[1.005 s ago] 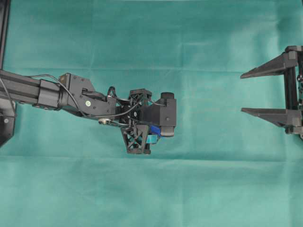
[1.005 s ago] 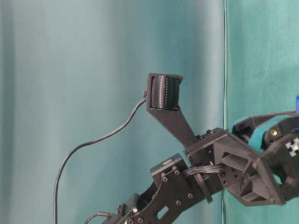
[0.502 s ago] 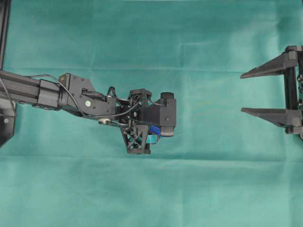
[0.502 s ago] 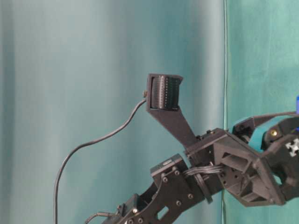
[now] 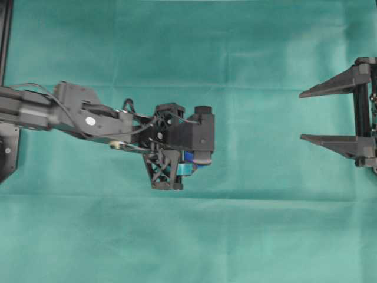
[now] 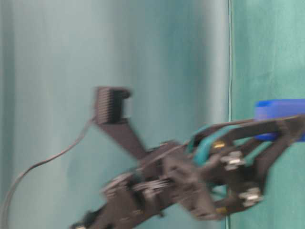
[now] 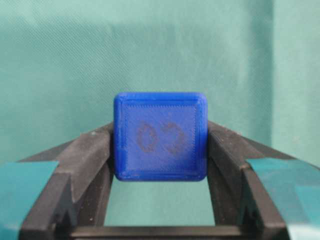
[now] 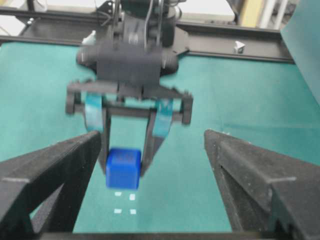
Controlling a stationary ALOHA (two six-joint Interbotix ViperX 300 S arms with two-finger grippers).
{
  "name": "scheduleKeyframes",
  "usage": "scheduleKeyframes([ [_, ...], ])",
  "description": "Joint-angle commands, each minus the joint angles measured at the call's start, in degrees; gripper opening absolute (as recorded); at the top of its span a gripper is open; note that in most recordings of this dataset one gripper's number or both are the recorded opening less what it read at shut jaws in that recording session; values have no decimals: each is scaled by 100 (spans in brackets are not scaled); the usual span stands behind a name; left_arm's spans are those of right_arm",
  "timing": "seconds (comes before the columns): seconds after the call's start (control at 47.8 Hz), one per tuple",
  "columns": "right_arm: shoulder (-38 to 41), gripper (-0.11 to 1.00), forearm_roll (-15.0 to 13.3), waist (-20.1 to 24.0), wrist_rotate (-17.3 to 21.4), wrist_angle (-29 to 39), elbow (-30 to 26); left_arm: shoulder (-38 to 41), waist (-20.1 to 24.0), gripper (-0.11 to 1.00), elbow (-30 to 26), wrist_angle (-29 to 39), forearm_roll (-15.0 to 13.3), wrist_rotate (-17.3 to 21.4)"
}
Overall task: Handover the blue block to the right arm after grasping it with the left arm, then place it in the designated position.
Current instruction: 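Lower the left gripper around the blue cube and close on it, then lift the blue cube with the left gripper and raise it upright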
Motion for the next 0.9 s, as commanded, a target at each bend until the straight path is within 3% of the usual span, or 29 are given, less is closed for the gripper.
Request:
scheduleKeyframes([
  [0.0,18,94,-18,0,-9,-18,-149,-431,-9,46,-158,114,18,9],
  [0.879,18,94,-18,0,-9,-9,-141,-1485,35,46,-1310,1503,79,44],
])
